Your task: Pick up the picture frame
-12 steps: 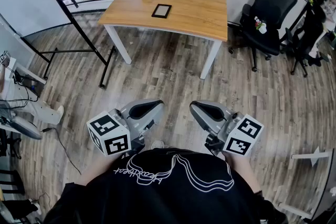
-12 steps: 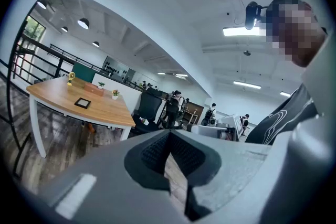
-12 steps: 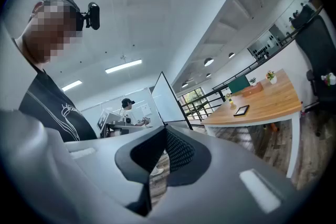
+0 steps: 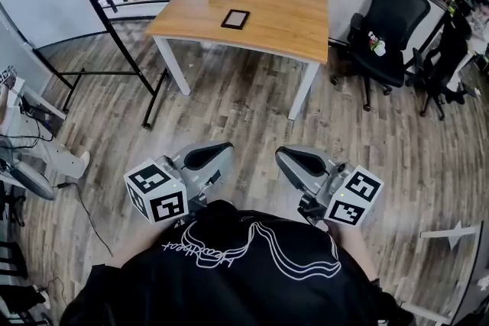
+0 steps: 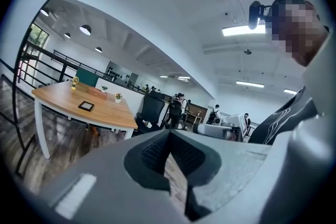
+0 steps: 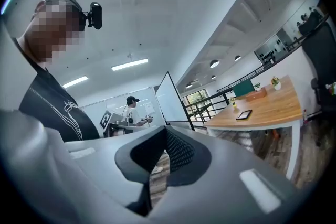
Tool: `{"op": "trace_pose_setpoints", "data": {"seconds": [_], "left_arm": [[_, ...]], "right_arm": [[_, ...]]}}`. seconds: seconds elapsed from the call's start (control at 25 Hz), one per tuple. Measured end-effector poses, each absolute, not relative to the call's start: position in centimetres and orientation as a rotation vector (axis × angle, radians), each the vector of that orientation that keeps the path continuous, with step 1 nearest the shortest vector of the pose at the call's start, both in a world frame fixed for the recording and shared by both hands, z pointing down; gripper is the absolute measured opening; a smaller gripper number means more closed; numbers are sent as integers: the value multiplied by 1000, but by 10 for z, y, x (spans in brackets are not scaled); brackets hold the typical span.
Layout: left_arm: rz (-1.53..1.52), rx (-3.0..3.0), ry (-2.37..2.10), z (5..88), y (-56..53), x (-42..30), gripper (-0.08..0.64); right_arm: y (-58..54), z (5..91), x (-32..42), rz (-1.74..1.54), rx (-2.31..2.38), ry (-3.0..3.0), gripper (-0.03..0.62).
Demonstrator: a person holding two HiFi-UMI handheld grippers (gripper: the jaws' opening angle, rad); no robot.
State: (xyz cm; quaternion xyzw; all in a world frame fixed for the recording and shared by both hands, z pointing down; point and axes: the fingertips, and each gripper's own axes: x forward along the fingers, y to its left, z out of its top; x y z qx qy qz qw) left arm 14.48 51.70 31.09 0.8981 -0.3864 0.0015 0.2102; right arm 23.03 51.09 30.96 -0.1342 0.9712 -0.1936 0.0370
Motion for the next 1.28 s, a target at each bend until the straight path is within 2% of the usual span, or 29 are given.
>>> {"op": "trace_pose_setpoints", "data": {"seconds": [0.24, 0.28, 0.56, 0.76, 1.08, 1.28], "left_arm": [[-9, 2474, -1113, 320, 503, 129, 2], [-12, 2471, -1119, 321, 498, 127, 25], [4, 2456, -1083, 337, 458, 117, 183], [-7, 2440, -1084, 351, 407, 90, 243], [3, 2386, -1095, 375, 292, 25, 311], [12, 2313, -1108, 396, 220, -25, 316]], "right_arm": [[504, 310, 228, -537, -453, 2992, 35], [501, 311, 228, -535, -458, 2996, 44], [456, 324, 224, -556, -595, 2986, 188], [396, 336, 215, -590, -722, 2964, 273], [278, 357, 164, -685, -799, 2998, 293], [209, 363, 118, -732, -789, 3039, 293]]}}
